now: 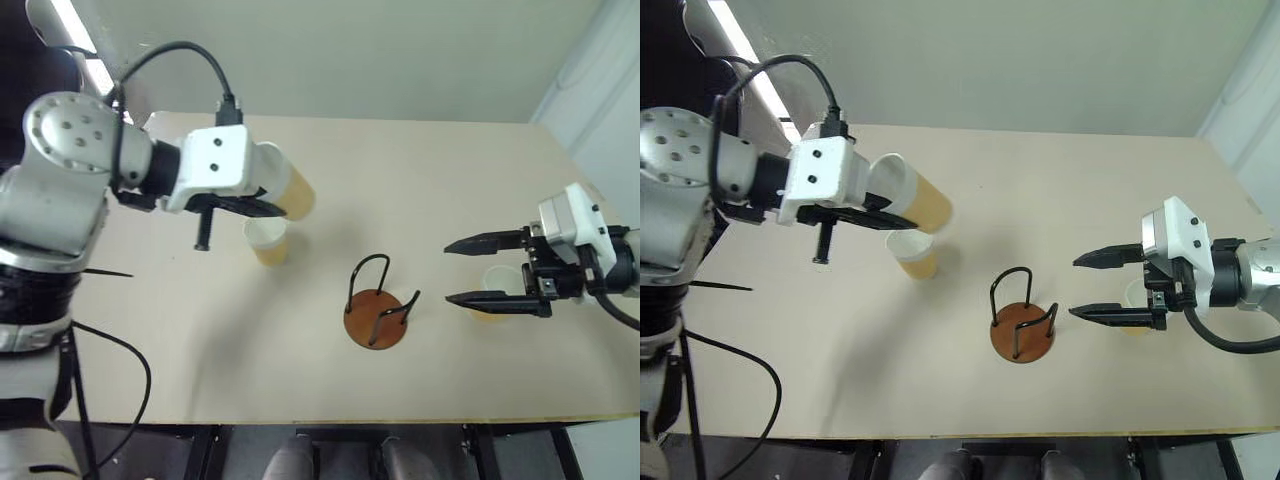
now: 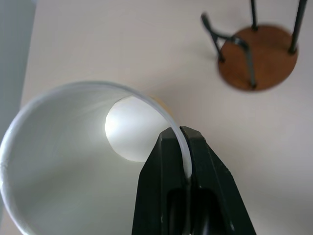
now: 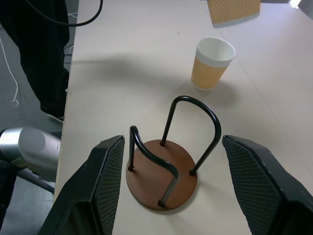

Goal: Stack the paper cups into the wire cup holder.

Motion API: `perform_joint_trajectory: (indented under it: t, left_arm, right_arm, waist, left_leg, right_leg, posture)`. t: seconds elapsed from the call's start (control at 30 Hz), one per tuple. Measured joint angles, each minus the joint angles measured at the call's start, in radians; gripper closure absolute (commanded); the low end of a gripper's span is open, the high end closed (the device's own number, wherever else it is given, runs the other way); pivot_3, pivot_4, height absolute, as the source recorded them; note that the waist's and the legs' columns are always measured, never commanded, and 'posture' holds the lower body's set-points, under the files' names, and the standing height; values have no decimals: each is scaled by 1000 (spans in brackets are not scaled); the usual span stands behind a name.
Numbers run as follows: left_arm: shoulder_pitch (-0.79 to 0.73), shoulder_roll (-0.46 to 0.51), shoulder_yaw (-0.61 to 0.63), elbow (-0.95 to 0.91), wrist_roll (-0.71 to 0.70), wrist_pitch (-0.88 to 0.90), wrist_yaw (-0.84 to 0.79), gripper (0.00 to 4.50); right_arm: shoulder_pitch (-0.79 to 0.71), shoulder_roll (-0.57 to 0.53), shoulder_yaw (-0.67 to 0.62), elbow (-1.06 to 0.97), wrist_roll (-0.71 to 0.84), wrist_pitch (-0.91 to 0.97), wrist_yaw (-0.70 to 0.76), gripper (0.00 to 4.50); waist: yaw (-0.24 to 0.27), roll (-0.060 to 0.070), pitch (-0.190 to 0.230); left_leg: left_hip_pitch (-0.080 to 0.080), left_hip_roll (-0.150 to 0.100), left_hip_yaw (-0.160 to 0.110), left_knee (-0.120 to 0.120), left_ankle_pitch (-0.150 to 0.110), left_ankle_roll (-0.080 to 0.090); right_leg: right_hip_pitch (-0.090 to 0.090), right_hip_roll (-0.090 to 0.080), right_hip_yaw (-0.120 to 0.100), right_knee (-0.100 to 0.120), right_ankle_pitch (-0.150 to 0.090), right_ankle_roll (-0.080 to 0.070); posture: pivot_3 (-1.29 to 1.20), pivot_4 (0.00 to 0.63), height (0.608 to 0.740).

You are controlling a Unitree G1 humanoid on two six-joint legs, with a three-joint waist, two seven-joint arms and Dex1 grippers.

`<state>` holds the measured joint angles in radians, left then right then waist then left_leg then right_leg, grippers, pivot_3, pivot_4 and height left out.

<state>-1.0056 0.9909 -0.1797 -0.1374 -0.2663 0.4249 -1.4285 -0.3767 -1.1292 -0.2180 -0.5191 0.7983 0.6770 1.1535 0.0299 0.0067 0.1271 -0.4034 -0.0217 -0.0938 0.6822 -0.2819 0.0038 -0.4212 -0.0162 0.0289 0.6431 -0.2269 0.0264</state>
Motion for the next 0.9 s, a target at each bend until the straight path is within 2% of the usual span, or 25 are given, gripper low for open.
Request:
perform_joint_trajectory:
  t: [0.37, 0.9]
  left_arm:
    - [-139, -161, -48, 23, -104, 58, -101, 4455]
    - [-187, -304, -179, 68, -79, 11, -141, 4455]
  right_arm:
    - [55, -5, -35, -32, -11, 1, -27, 1258]
    - [83, -10, -52, -66, -7, 19, -74, 1258]
  waist:
    - [0, 0, 0]
    - [2, 0, 0]
  left_leg:
    - [0, 0, 0, 0, 0, 1]
    - [0, 0, 0, 2, 0, 2]
  right_leg:
    - [0, 0, 0, 0, 0, 1]
    - [2, 0, 0, -1, 1, 4]
  posture:
    - [0, 150, 740]
    - [0, 150, 740]
